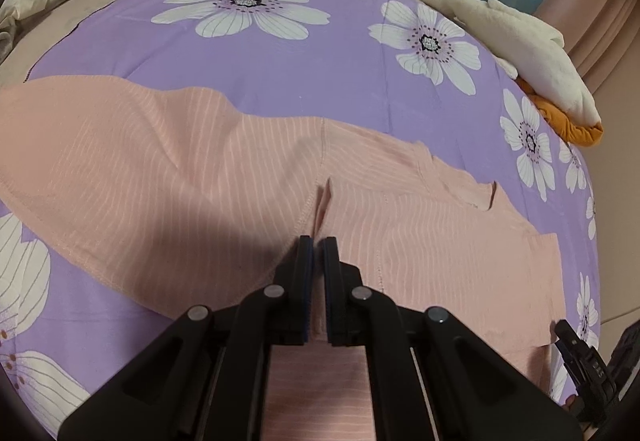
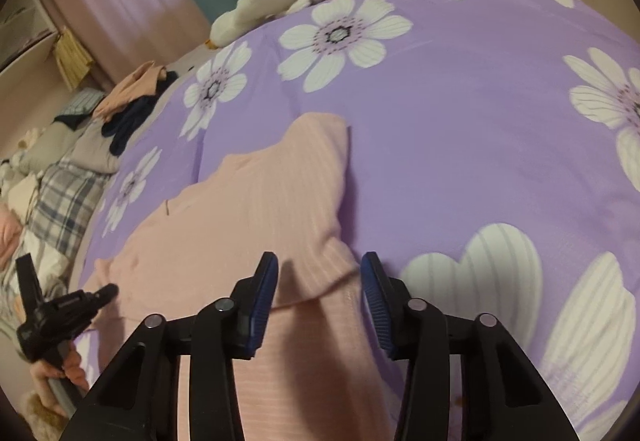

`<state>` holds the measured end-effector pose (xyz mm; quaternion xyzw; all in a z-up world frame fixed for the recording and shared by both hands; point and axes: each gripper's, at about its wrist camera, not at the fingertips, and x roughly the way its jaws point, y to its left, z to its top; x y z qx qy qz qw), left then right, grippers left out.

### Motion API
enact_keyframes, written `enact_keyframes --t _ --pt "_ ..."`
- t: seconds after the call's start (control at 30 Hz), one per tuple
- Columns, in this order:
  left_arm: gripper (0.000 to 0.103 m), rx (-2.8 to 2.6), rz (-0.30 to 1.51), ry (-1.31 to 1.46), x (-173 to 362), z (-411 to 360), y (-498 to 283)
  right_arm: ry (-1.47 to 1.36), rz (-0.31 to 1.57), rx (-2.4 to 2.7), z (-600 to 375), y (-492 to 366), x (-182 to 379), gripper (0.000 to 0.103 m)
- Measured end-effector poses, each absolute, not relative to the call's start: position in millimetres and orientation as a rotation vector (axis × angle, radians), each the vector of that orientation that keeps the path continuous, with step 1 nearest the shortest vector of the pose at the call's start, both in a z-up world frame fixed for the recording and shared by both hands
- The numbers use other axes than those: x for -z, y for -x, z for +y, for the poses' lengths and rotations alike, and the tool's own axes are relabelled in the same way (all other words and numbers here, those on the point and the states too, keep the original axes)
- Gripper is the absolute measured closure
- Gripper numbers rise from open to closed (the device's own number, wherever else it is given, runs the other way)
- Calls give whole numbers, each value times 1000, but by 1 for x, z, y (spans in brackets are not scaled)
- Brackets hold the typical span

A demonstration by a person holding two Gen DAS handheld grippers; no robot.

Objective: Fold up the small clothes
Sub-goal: 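Lay the held sleeve across the sweater body with the left gripper, release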

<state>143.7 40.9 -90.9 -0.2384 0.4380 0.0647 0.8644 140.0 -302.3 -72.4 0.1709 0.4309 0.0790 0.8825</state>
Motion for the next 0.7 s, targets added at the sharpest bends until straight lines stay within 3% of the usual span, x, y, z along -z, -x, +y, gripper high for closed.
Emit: enact_keyframes --t 0.13,0.7 --pt "99 -131 944 511 98 42 -146 -344 924 -152 -300 -146 82 81" --pt "95 -90 972 601 105 51 -146 -388 946 -151 -306 -147 92 83"
